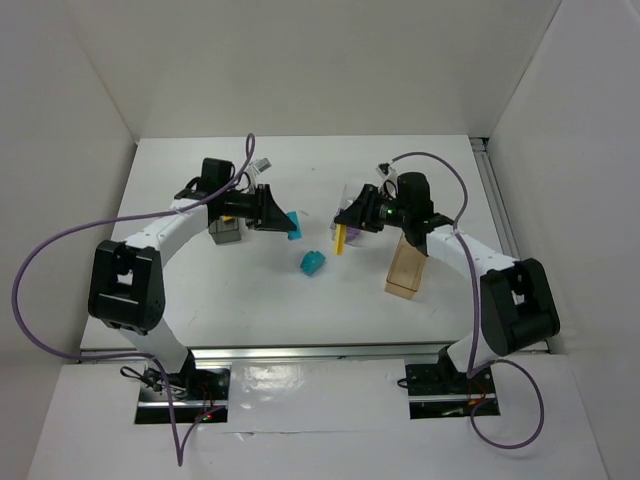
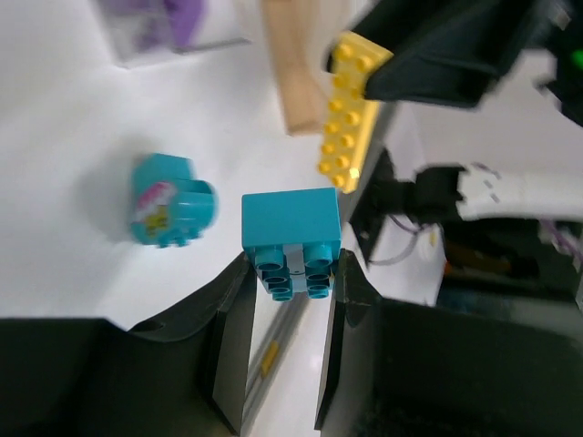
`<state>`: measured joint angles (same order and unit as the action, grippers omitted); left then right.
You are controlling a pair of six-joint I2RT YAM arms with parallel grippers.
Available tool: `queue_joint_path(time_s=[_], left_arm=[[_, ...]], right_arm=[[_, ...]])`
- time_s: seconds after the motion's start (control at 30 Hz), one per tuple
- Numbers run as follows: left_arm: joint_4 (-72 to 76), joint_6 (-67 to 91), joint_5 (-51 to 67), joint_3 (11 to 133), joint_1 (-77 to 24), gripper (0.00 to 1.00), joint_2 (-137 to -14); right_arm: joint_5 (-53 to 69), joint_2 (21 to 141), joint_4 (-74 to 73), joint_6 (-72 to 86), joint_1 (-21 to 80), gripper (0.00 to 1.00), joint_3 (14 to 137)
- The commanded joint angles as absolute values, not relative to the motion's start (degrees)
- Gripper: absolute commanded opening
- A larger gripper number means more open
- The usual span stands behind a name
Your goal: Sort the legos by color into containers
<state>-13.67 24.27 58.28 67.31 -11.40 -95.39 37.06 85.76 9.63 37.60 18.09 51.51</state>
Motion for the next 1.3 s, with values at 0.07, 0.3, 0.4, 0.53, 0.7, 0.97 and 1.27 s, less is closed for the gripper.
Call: queue_joint_path(time_s=[0.07, 0.3, 0.4, 0.53, 0.7, 0.97, 1.27], left_arm=[[-24.16, 22.85, 46.07, 76.19, -15.46, 0.0, -98.25], [-18.04, 32.32, 45.26, 81.2, -27.32, 0.0, -105.72], [-15.65, 35.15, 45.26, 85.59, -32.68, 0.0, -111.17], [-13.1, 40.16, 45.08, 92.8, -37.87, 0.0, -118.9], [-12.56, 41.84, 42.37, 103.15, -43.58, 0.0, -126.2], [-19.94, 42.98, 39.99, 119.17, -45.97, 0.19, -136.75], [-20.65, 42.45, 39.99, 122.17, -45.97, 0.8, -137.46]], right_arm=[[15.36, 77.8, -7.27, 31.29, 18.28, 0.29, 57.3], [-17.19, 67.6, -26.69, 33.91, 15.48, 0.29, 59.94], [-29.07, 62.15, -29.52, 37.34, 14.24, 0.29, 59.42], [-31.99, 57.49, -30.06, 37.88, 12.05, 0.29, 58.01], [-36.03, 54.15, -33.75, 40.6, 11.43, 0.29, 58.8], [-36.04, 47.46, -33.91, 38.85, 10.9, 0.31, 58.0], [-33.75, 48.6, -33.93, 37.8, 10.9, 0.31, 58.8]])
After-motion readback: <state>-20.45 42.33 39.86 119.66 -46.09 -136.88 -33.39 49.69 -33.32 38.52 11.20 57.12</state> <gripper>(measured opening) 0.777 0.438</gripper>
